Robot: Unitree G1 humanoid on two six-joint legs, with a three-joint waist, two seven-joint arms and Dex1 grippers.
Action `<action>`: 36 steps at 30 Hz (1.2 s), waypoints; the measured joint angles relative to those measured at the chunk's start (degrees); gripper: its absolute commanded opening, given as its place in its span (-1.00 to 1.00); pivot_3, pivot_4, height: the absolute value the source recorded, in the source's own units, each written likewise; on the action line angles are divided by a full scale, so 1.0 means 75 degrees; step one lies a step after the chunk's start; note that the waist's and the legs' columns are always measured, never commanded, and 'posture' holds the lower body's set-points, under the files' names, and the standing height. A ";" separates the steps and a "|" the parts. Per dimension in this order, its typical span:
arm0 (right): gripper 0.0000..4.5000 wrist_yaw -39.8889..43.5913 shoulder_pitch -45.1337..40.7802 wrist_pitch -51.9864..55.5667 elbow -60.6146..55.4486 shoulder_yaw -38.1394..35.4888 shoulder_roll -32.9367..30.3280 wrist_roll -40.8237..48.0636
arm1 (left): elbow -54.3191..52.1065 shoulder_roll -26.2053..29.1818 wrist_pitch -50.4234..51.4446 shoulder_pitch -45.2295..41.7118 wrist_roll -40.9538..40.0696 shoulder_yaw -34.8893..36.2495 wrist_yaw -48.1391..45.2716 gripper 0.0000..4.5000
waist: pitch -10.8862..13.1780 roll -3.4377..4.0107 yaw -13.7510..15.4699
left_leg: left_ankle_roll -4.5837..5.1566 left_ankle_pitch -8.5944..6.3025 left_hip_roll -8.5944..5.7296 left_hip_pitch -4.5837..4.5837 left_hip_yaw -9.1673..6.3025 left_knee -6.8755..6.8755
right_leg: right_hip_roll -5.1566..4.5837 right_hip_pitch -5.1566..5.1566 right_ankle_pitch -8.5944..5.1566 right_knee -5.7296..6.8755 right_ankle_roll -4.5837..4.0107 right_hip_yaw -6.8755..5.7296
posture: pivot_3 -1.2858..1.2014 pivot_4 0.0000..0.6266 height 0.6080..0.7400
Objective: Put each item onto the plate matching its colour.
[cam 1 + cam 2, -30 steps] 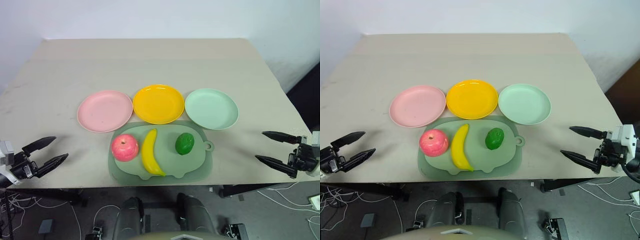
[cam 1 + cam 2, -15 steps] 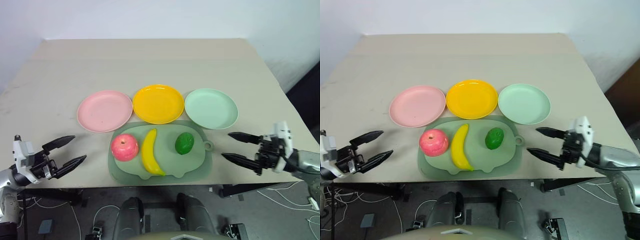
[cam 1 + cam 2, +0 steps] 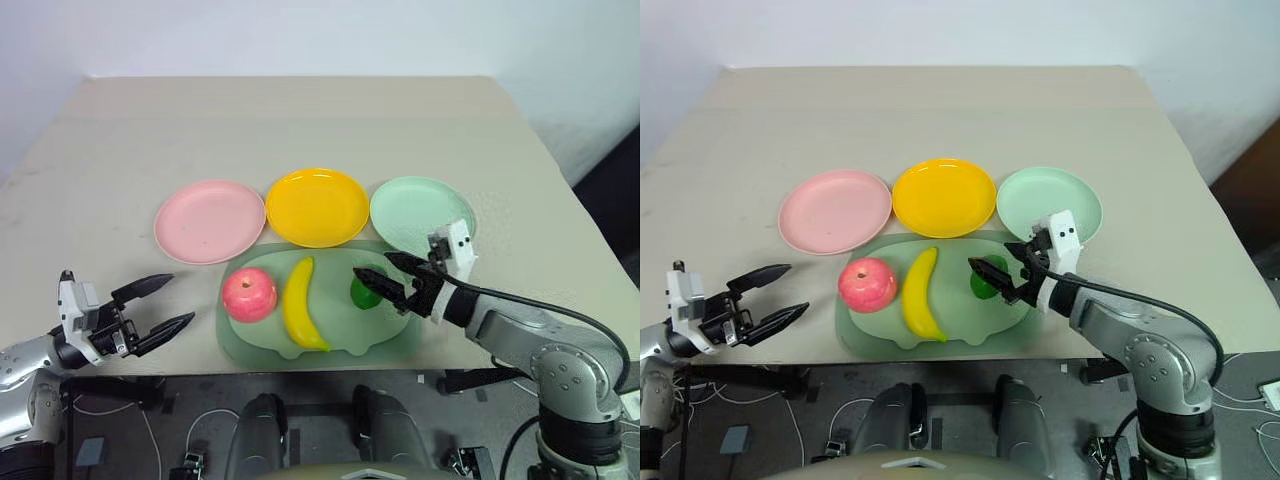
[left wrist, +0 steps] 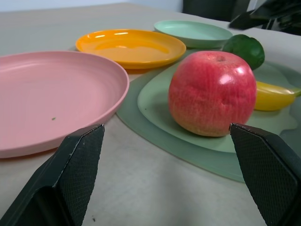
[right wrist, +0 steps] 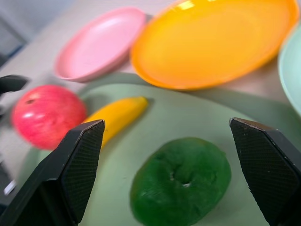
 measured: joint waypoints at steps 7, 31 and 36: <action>1.00 -0.1277 0.0025 0.0921 -0.0018 0.0198 0.0501 0.0415 | -0.0252 0.0000 -0.0073 -0.0365 -0.0003 -0.0254 -0.0085 0.99 | -0.0001 0.0000 -0.0016 | 0.0001 0.0000 0.0005 0.0000 0.0009 0.0000 | 0.0000 -0.0013 0.0001 0.0022 0.0000 0.0000 | 0.03 -0.52 0.15; 0.45 -0.1407 -0.0100 0.1107 0.0004 0.0814 0.0415 -0.0202 | -0.1907 0.0167 0.0876 -0.0446 -0.0135 -0.0955 0.0237 1.00 | -0.0002 0.0004 -0.0029 | 0.0001 0.0000 0.0014 0.0000 0.0020 0.0001 | 0.0002 -0.0023 -0.0009 0.0024 0.0016 0.0000 | 0.03 -0.52 0.15; 0.45 -0.0962 -0.0479 0.1105 0.0124 0.0539 0.0391 0.0104 | -0.1875 0.0164 0.0876 -0.0490 -0.0134 -0.0978 0.0263 1.00 | -0.0001 0.0005 -0.0029 | 0.0001 0.0000 0.0014 -0.0010 0.0021 0.0001 | 0.0002 -0.0033 -0.0009 0.0024 0.0016 0.0000 | 0.03 -0.52 0.15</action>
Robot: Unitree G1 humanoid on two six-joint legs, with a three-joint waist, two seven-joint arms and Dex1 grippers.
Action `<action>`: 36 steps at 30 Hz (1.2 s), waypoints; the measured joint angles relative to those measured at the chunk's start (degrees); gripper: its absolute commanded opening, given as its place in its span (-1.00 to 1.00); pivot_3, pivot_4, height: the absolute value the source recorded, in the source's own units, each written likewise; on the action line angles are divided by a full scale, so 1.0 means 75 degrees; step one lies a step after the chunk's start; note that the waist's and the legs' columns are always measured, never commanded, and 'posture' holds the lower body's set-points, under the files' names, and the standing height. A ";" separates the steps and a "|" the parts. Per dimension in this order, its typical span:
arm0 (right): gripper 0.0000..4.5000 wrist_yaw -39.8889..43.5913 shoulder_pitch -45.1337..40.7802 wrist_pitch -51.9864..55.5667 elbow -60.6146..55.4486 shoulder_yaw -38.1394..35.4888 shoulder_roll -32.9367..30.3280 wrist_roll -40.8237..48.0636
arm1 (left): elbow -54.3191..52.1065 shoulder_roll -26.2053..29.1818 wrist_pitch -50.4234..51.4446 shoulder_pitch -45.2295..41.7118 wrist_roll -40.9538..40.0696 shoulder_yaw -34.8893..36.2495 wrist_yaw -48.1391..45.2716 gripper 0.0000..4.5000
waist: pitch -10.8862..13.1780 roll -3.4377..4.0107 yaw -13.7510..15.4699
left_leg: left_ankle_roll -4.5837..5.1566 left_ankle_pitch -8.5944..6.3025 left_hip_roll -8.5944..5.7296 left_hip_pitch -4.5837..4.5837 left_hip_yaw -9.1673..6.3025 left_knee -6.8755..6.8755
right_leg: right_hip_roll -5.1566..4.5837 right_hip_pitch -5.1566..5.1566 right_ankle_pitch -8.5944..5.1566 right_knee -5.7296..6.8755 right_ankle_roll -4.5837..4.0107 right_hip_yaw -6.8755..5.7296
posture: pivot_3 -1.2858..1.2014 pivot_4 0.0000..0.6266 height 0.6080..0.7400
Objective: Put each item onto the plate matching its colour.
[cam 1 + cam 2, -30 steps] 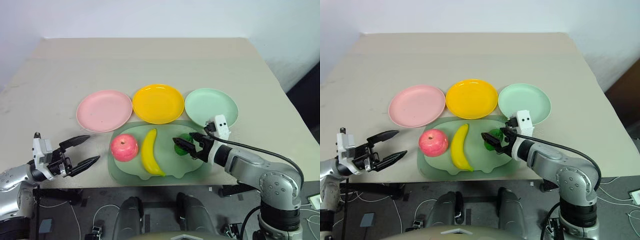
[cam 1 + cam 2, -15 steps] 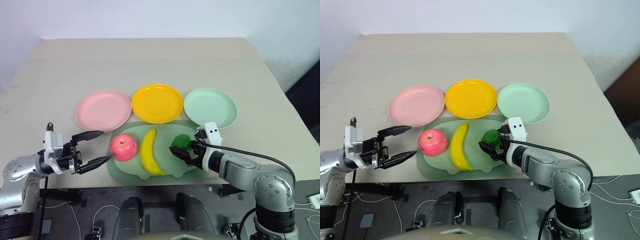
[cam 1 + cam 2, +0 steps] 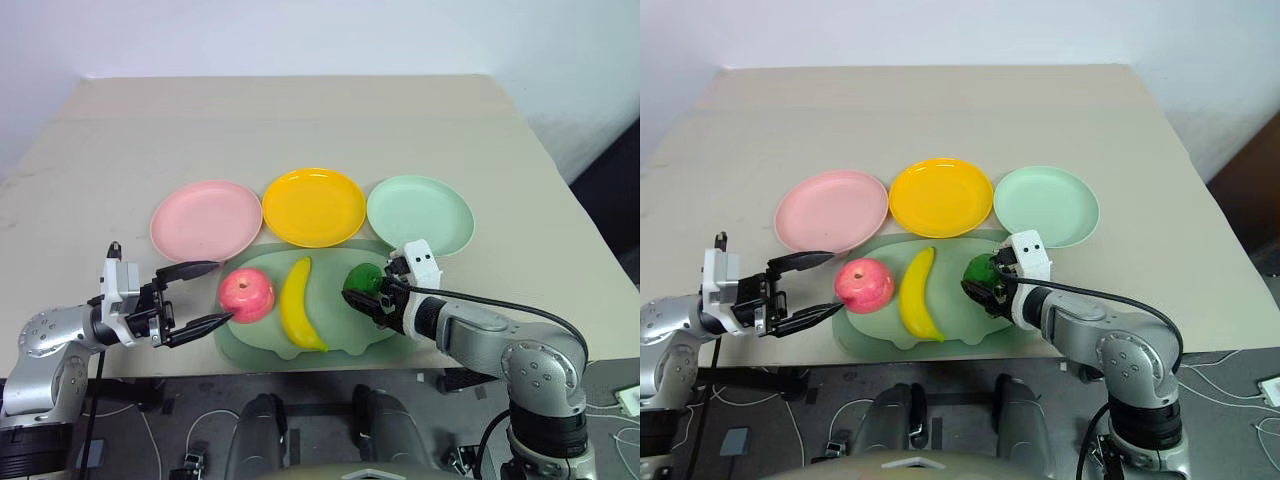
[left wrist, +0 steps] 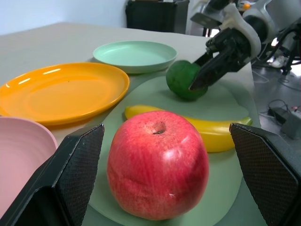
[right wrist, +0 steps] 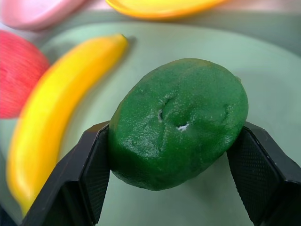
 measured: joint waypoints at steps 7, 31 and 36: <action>0.45 0.0963 -0.1950 -0.0958 0.1599 -0.0601 -0.1278 -0.0575 | 0.0012 -0.0067 0.0002 -0.0071 -0.0003 -0.0160 0.0047 1.00 | 0.0001 0.0001 0.0008 | 0.0000 0.0000 -0.0001 -0.0002 0.0014 0.0003 | -0.0002 -0.0012 0.0002 -0.0001 -0.0003 0.0000 | 0.03 -0.52 0.15; 0.99 0.3307 -0.2957 -0.3725 0.5906 0.0831 -0.1611 -0.4664 | 0.0373 -0.0179 -0.0089 -0.0049 -0.0009 -0.0224 0.0036 1.00 | 0.0002 0.0001 0.0000 | 0.0002 0.0008 0.0000 -0.0013 0.0018 0.0038 | -0.0009 -0.0075 0.0025 0.0108 -0.0038 0.0001 | 0.03 -0.52 0.15; 0.99 0.3635 -0.2959 -0.3582 0.5621 0.0680 -0.1600 -0.4527 | 0.0324 -0.0196 -0.0163 0.0000 -0.0010 -0.0223 0.0089 1.00 | 0.0003 0.0002 0.0001 | 0.0019 0.0018 0.0000 -0.0017 0.0020 0.0037 | -0.0009 -0.0081 0.0025 0.0109 -0.0037 0.0001 | 0.03 -0.52 0.15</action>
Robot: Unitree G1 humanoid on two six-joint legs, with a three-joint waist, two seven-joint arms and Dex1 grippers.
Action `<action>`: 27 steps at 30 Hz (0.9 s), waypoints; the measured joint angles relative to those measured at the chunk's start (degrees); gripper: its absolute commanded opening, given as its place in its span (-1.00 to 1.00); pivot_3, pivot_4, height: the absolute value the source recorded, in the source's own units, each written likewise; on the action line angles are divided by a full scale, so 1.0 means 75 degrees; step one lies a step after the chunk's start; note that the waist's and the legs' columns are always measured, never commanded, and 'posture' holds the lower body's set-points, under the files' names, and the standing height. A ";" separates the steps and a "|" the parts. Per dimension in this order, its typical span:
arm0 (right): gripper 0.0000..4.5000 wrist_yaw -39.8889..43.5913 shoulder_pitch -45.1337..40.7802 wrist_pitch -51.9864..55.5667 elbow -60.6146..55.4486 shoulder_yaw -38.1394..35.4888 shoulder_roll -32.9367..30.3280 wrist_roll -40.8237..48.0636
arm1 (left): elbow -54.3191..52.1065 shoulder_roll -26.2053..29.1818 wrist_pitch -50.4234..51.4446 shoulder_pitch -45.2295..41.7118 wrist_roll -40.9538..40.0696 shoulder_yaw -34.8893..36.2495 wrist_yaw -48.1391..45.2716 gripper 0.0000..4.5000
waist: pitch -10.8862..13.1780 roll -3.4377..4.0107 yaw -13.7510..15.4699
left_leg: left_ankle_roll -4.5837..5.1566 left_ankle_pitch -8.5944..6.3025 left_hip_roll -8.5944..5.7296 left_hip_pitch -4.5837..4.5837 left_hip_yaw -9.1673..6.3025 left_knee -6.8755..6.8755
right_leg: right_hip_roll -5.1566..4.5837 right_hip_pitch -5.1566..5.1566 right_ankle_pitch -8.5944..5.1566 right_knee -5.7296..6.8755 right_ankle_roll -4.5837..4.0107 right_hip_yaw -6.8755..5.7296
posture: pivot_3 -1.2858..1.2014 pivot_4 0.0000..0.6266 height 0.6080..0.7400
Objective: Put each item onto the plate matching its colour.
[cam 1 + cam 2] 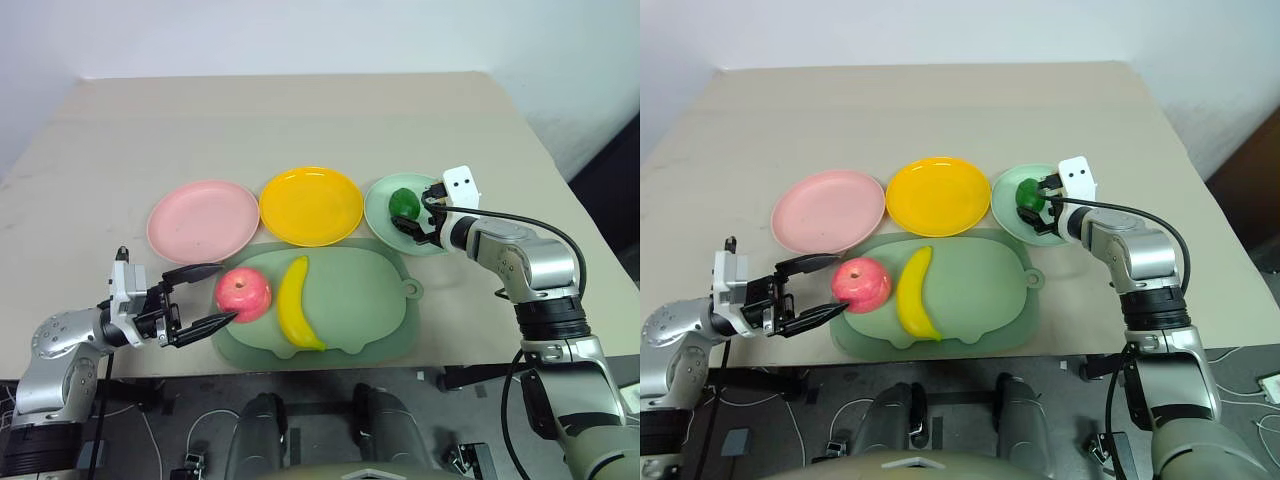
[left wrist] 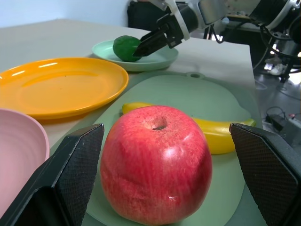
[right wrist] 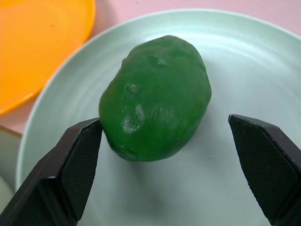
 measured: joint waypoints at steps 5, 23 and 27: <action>0.99 0.0562 0.0013 0.0546 -0.1157 -0.0456 -0.0051 0.0740 | -0.0002 0.0000 -0.0024 -0.0009 -0.0001 0.0003 0.0016 1.00 | 0.0000 0.0000 0.0007 | -0.0002 -0.0001 0.0000 0.0004 -0.0001 0.0000 | 0.0000 0.0002 0.0000 0.0002 0.0000 0.0000 | 0.03 -0.52 0.15; 0.99 -0.0046 0.0667 0.4141 -0.4635 -0.0811 0.0706 0.3345 | 0.0150 0.0072 -0.0032 -0.0184 -0.0005 0.0015 -0.0135 1.00 | 0.0000 0.0001 -0.0006 | -0.0022 -0.0014 0.0003 0.0012 -0.0002 -0.0002 | 0.0000 0.0006 0.0002 -0.0008 -0.0005 0.0000 | 0.03 -0.52 0.15; 0.99 -0.0571 0.0667 0.4634 -0.4804 -0.0372 0.1240 0.3326 | 0.0185 0.0072 -0.0008 -0.0265 -0.0005 0.0009 -0.0186 1.00 | 0.0000 0.0000 -0.0006 | -0.0022 -0.0014 0.0005 0.0012 -0.0001 -0.0004 | 0.0000 0.0006 0.0005 -0.0010 -0.0009 0.0000 | 0.03 -0.52 0.15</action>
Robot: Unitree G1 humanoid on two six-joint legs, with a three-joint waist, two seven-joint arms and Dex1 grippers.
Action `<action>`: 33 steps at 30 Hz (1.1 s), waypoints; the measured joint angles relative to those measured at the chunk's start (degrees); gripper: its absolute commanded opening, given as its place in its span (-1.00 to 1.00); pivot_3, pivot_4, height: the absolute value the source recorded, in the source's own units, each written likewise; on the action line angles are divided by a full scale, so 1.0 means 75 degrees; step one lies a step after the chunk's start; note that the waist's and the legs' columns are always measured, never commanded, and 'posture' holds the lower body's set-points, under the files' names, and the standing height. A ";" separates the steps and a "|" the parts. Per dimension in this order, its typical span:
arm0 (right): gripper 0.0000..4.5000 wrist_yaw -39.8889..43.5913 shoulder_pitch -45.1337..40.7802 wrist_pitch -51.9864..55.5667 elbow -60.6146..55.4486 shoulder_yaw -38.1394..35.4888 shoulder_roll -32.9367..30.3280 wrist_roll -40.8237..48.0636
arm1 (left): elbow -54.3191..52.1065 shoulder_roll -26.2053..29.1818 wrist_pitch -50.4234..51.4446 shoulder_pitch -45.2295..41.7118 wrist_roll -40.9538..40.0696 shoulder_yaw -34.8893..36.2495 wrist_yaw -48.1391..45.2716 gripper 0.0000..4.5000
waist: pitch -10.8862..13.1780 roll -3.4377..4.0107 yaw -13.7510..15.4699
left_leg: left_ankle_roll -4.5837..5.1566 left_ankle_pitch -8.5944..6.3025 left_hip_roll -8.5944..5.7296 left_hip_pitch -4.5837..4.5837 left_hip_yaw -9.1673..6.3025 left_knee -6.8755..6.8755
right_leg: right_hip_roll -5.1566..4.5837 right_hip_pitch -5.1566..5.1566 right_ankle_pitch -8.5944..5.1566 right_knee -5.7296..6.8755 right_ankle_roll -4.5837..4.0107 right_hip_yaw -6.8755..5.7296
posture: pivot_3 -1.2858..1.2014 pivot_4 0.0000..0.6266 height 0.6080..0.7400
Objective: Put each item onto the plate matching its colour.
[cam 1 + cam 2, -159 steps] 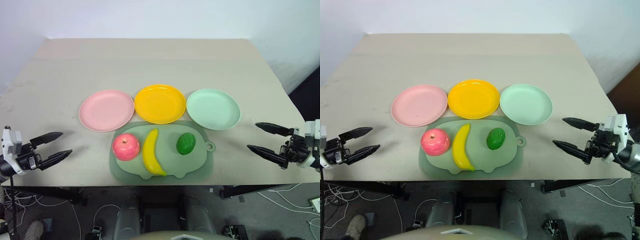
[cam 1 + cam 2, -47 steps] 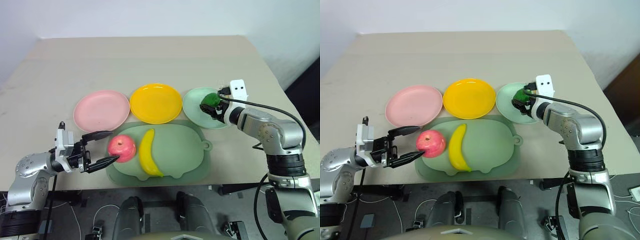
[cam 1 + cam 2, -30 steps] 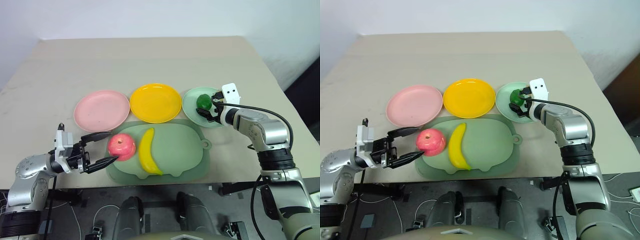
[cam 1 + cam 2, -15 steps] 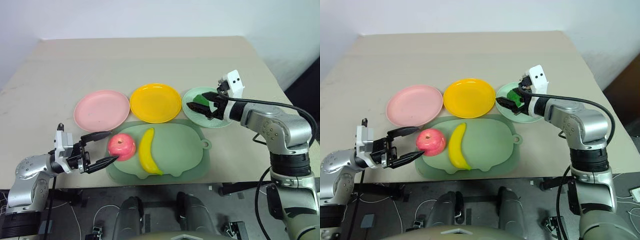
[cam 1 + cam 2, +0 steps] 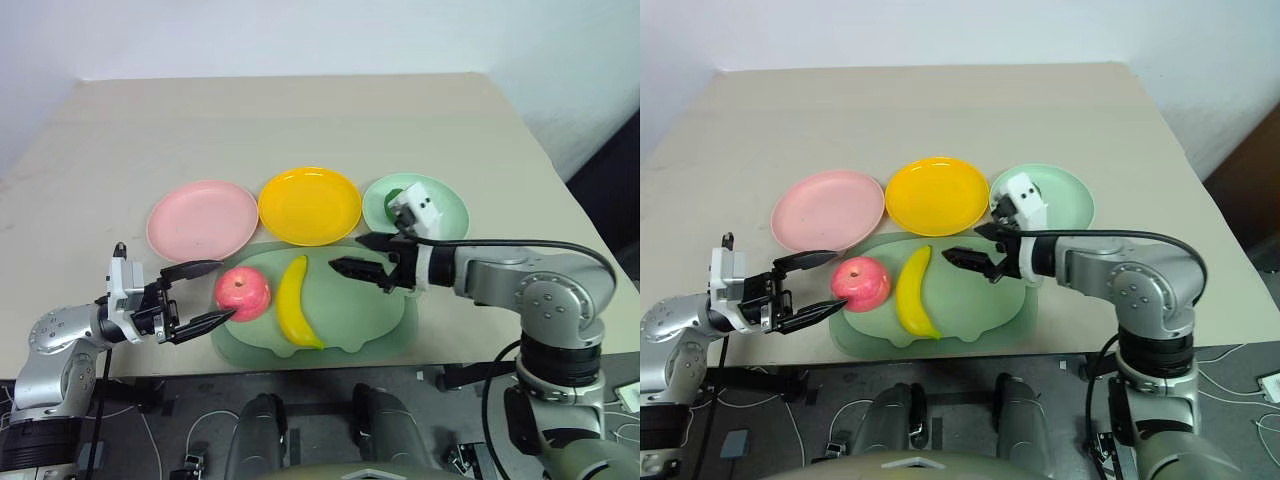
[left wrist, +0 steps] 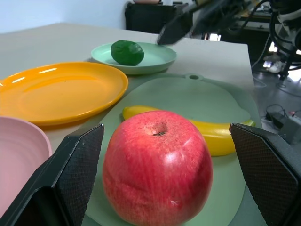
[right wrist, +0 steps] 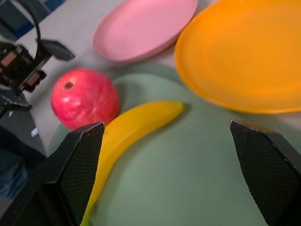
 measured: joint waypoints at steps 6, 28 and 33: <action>0.99 -0.0815 0.0198 0.0429 -0.0326 0.0678 0.0815 -0.0259 | 0.0033 0.0010 0.0126 -0.0162 0.0001 -0.0016 -0.0132 1.00 | -0.0001 -0.0001 0.0003 | 0.0000 0.0000 0.0001 -0.0005 0.0002 -0.0001 | 0.0000 -0.0002 0.0002 -0.0004 -0.0004 0.0000 | 0.03 -0.52 0.15; 0.99 -0.2397 -0.0147 0.1126 -0.0233 0.2104 0.1518 -0.0656 | 0.0484 0.0025 0.0376 -0.0779 0.0021 -0.0379 -0.0472 1.00 | -0.0001 -0.0001 -0.0011 | 0.0000 0.0000 0.0003 -0.0020 0.0005 -0.0008 | 0.0001 -0.0019 0.0003 -0.0007 -0.0004 -0.0003 | 0.03 -0.52 0.15; 0.99 -0.2700 -0.0219 0.1126 -0.0011 0.2177 0.1673 -0.0585 | 0.0479 0.0028 0.0511 -0.0780 0.0030 -0.0385 -0.0467 1.00 | -0.0001 -0.0001 -0.0011 | 0.0000 0.0000 0.0003 -0.0020 0.0005 -0.0007 | 0.0001 -0.0020 0.0003 -0.0004 -0.0004 -0.0003 | 0.03 -0.52 0.15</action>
